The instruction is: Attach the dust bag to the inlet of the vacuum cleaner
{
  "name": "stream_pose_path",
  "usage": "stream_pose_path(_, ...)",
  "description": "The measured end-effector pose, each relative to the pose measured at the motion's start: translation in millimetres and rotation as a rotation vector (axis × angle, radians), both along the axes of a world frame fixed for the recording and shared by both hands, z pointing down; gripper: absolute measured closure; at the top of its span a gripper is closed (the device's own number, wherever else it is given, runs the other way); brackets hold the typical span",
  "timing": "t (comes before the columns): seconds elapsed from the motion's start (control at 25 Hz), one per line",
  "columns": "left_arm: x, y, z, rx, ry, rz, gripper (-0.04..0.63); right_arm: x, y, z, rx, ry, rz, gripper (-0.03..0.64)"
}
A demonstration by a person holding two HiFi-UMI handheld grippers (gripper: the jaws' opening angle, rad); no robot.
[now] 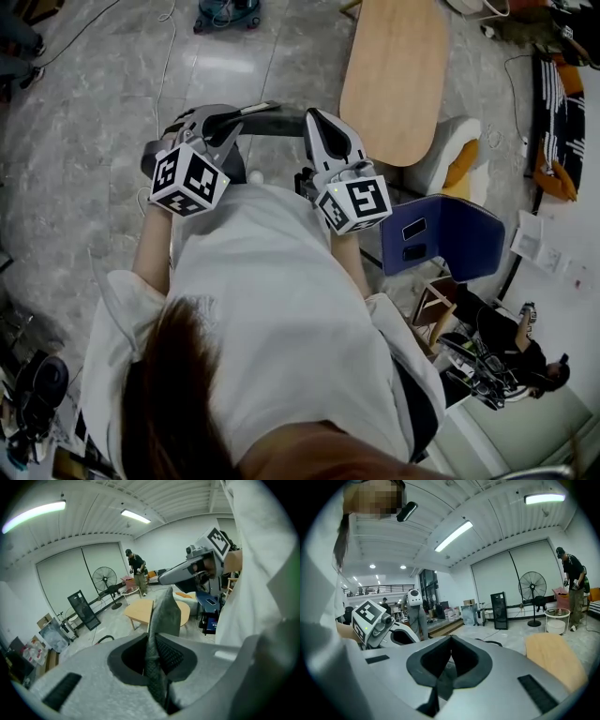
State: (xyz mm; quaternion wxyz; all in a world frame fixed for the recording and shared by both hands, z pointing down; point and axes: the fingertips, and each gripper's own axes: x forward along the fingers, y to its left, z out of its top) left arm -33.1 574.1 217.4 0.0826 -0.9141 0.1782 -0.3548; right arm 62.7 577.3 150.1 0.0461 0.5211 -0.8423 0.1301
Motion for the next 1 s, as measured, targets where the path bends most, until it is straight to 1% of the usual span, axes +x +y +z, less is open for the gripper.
stream_pose_path(0.2, -17.4, -59.3, -4.0, -0.008, -0.003, 0.013, 0.554, -18.4, -61.0, -9.8, -0.005, -0.008, 0.015, 0.615)
stream_pose_path(0.44, -52.5, -125.9, -9.1, 0.004, 0.007, 0.008, 0.554, -37.2, -120.2, -19.3, 0.020, 0.011, 0.058, 0.615)
stream_pose_path(0.56, -62.7, -150.5, -8.6, 0.011, -0.001, 0.000, 0.554, -41.7, -137.3, -17.3, 0.016, -0.005, 0.073, 0.615)
stream_pose_path(0.76, -74.2, -176.4, -9.7, 0.004, 0.000, -0.034, 0.554, -50.4, -155.1, -15.3, -0.004, -0.011, 0.061, 0.615)
stream_pose_path(1.0, -70.4, -205.0, 1.9, -0.032, -0.016, -0.075, 0.554, -37.9, -182.4, -7.2, -0.033, -0.026, 0.054, 0.615)
